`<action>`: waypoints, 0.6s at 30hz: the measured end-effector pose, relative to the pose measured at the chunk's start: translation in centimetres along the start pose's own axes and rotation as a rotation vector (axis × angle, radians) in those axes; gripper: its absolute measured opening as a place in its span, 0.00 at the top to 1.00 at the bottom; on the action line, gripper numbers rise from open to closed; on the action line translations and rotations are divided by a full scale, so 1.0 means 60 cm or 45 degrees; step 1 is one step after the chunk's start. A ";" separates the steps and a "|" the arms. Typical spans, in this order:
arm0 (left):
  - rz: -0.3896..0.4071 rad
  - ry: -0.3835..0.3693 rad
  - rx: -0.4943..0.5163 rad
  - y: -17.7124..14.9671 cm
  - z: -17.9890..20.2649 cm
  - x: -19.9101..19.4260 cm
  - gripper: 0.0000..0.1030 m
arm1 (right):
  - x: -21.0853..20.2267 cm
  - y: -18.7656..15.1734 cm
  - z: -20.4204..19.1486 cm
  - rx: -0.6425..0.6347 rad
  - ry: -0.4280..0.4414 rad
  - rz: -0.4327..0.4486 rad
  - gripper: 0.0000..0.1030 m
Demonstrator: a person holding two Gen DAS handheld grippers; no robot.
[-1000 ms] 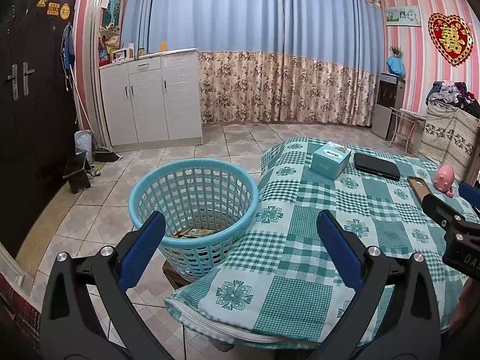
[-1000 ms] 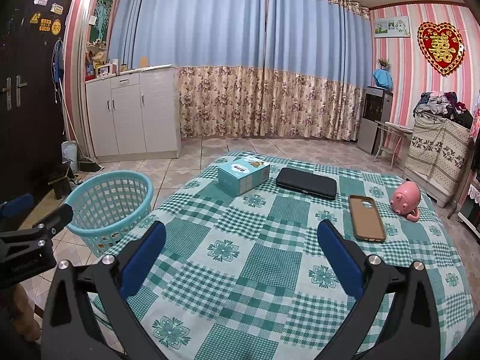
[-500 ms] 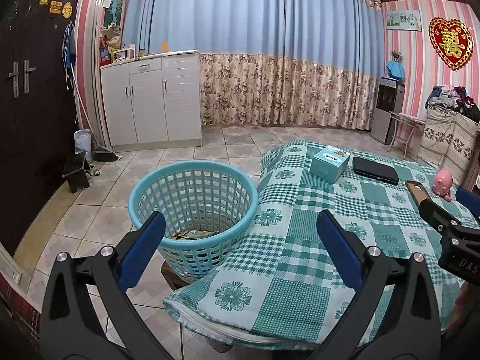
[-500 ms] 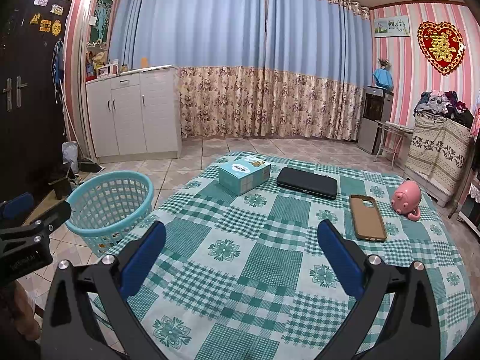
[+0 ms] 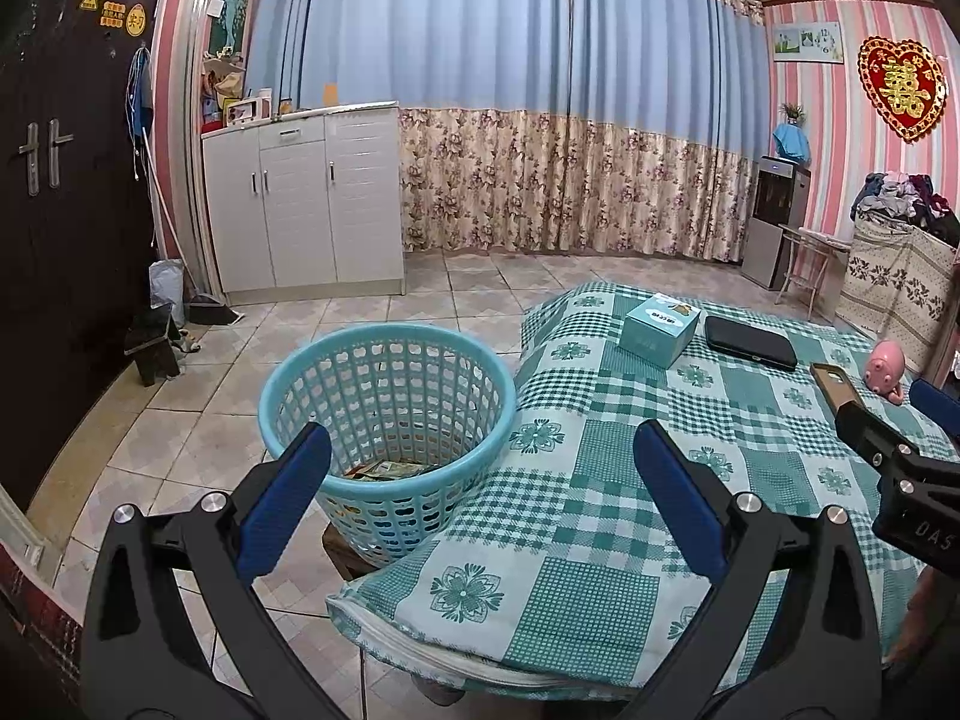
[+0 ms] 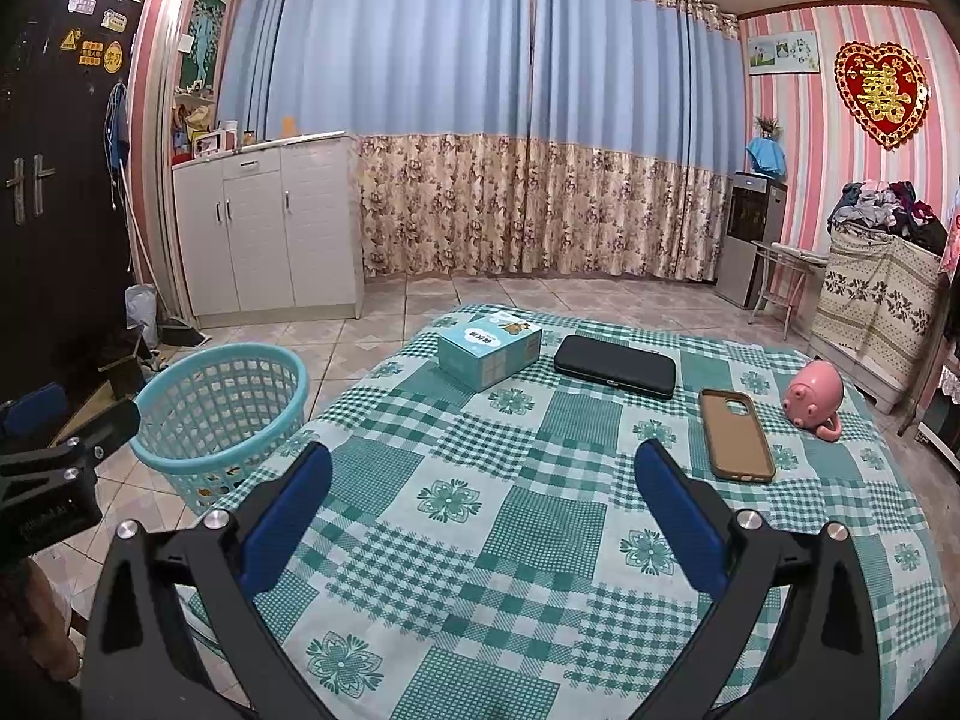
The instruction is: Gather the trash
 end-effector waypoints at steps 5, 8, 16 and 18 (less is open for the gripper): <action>-0.003 -0.002 0.000 0.000 0.001 0.001 0.05 | -0.001 0.000 0.002 0.000 0.000 0.001 0.04; -0.010 -0.004 0.007 -0.001 0.004 0.003 0.05 | -0.001 0.000 0.001 0.000 0.001 0.002 0.04; -0.008 -0.004 0.007 -0.001 0.004 0.003 0.05 | 0.000 0.000 0.000 0.003 -0.001 0.003 0.04; -0.008 -0.001 0.007 -0.001 0.004 0.004 0.05 | 0.000 0.000 0.001 0.004 0.000 0.002 0.04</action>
Point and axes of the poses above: each gripper's, at about its wrist camera, not at the fingertips, and x roughly the way its jaws point, z to its right, y to its top, the point moved 5 cm from there along x, roughly the way its jaws point, and after that the axes turned 6 degrees about x, right-handed, at the moved point
